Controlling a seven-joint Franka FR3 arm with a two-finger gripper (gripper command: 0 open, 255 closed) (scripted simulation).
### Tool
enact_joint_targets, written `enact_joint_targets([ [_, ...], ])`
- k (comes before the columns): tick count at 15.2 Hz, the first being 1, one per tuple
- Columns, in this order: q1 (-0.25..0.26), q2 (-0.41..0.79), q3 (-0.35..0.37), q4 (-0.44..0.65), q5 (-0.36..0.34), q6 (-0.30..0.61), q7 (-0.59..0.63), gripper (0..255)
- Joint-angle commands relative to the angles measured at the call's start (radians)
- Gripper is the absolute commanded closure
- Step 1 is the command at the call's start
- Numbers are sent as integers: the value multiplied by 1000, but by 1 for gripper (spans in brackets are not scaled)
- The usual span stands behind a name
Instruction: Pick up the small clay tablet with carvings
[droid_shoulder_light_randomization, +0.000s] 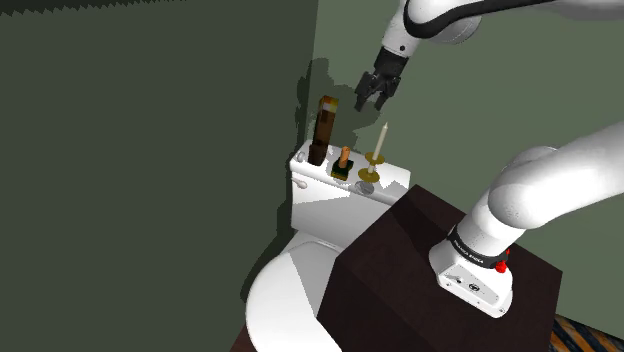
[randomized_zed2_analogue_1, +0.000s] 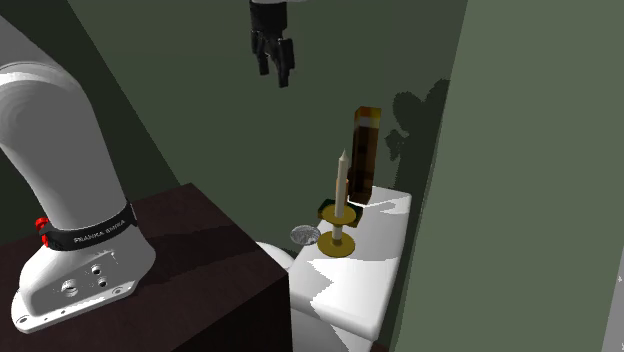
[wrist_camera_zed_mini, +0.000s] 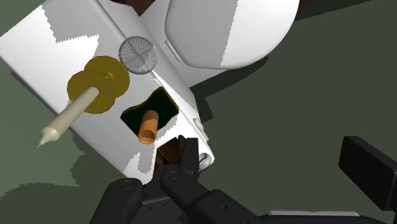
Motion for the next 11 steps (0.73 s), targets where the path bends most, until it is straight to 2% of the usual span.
enact_joint_targets([
  [1,-4,55,-7,-14,10,77,-4,0],
  [11,7,428,-30,54,116,404,-34,0],
])
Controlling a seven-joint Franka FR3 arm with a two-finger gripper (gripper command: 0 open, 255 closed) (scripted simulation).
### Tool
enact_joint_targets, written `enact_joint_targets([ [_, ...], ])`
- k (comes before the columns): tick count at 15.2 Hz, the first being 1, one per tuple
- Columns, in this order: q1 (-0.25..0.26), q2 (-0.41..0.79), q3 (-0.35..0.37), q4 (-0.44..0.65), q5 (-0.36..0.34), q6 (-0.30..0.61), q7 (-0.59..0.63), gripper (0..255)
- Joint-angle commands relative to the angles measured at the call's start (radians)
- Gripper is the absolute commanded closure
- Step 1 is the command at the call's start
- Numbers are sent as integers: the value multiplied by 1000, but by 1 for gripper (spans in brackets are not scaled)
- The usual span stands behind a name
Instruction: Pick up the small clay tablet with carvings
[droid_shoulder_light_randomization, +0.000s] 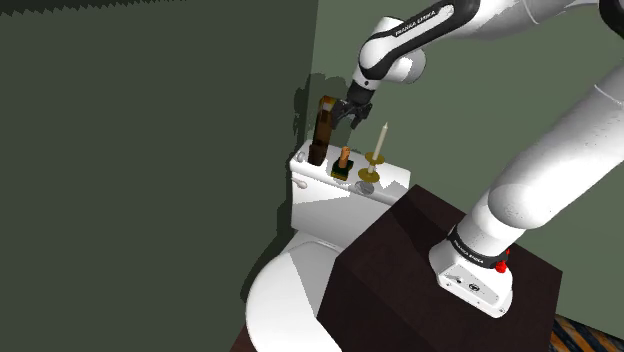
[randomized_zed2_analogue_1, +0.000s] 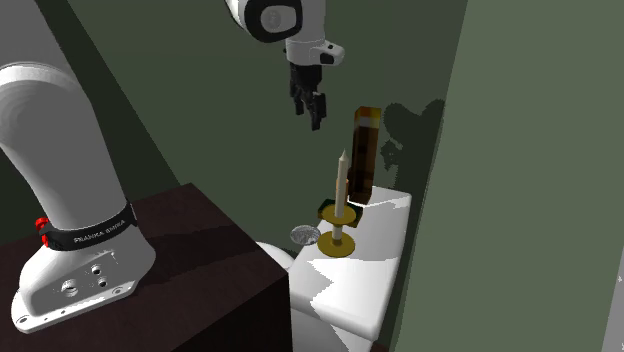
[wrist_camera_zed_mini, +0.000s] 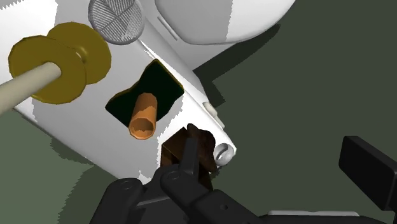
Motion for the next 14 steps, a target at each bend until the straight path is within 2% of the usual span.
enact_joint_targets([
  [1,2,76,-5,22,31,59,-14,0],
  [7,-7,317,0,143,144,187,-68,0],
  [14,-53,594,33,341,250,278,-112,0],
])
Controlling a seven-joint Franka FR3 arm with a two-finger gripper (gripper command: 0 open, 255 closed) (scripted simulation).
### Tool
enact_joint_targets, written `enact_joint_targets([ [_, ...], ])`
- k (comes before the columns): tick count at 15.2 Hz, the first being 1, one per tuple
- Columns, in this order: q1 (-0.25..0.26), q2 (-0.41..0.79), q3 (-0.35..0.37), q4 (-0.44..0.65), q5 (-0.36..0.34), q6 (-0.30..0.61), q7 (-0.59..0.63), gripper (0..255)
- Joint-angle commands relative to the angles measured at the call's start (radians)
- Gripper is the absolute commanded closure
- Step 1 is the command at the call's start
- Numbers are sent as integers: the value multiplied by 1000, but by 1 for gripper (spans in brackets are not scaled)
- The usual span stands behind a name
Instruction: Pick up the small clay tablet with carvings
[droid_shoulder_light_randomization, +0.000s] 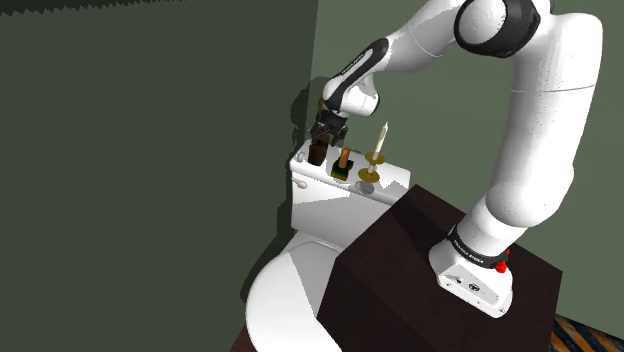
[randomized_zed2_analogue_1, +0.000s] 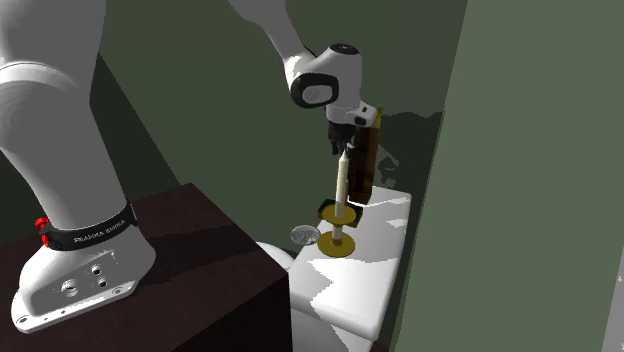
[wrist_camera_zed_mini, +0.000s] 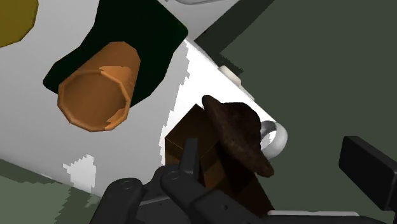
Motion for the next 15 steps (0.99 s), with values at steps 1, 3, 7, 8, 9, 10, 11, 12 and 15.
enact_joint_targets([
  [1,-13,84,8,73,20,15,-3,0],
  [3,-19,103,15,82,26,26,-9,0],
  [7,-34,151,35,96,48,60,-35,0],
  [8,-37,163,40,100,53,69,-41,0],
  [9,-43,183,48,107,60,82,-51,0],
  [10,-43,183,48,107,60,82,-51,0],
  [11,-43,183,48,107,60,82,-51,0],
  [12,-41,189,46,116,57,78,-46,255],
  [15,-38,192,43,125,53,73,-41,255],
])
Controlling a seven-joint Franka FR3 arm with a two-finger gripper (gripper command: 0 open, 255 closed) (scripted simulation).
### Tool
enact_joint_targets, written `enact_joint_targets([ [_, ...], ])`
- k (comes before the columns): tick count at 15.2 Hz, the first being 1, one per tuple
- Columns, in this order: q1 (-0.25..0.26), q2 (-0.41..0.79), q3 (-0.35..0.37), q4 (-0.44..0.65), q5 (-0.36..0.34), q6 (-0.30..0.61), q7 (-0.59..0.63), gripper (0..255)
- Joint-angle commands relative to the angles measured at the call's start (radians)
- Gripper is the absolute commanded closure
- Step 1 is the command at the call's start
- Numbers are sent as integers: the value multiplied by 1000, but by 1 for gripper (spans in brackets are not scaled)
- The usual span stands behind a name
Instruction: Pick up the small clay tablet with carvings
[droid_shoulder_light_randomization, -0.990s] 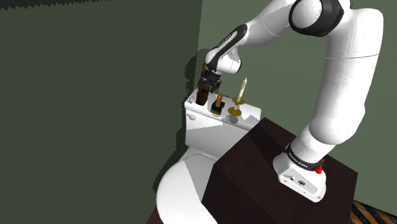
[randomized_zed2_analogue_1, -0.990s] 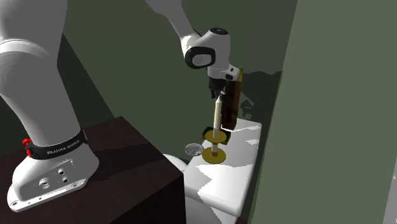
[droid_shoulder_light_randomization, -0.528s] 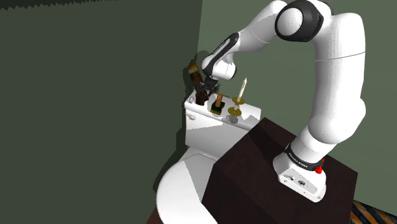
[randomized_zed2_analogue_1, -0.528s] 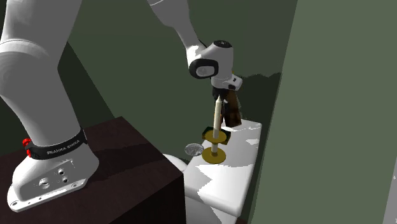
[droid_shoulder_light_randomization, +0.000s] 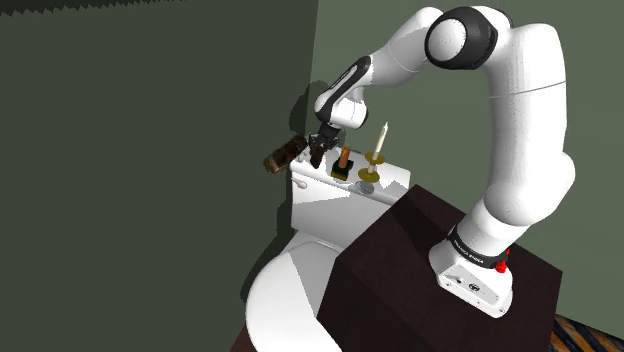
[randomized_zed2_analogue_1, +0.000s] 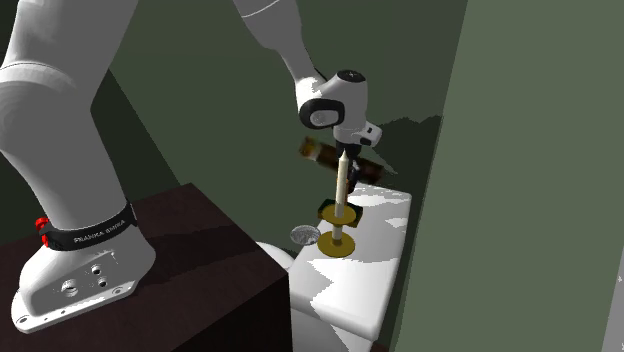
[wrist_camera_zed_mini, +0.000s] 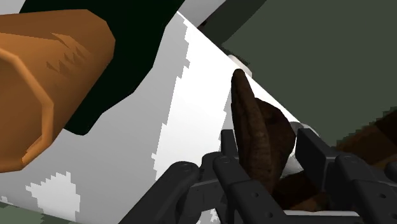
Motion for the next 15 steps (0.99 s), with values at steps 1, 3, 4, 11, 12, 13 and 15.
enact_joint_targets([
  [1,0,3,-2,-3,-1,-2,1,255],
  [3,0,1,-2,-5,-1,-2,1,255],
  [4,0,3,-2,-4,0,-1,1,255],
  [11,12,-65,-22,-40,-18,-34,22,255],
  [12,16,-77,-27,-43,-23,-43,29,255],
  [13,20,-89,-32,-46,-29,-52,35,255],
  [15,27,-112,-42,-51,-40,-70,48,255],
])
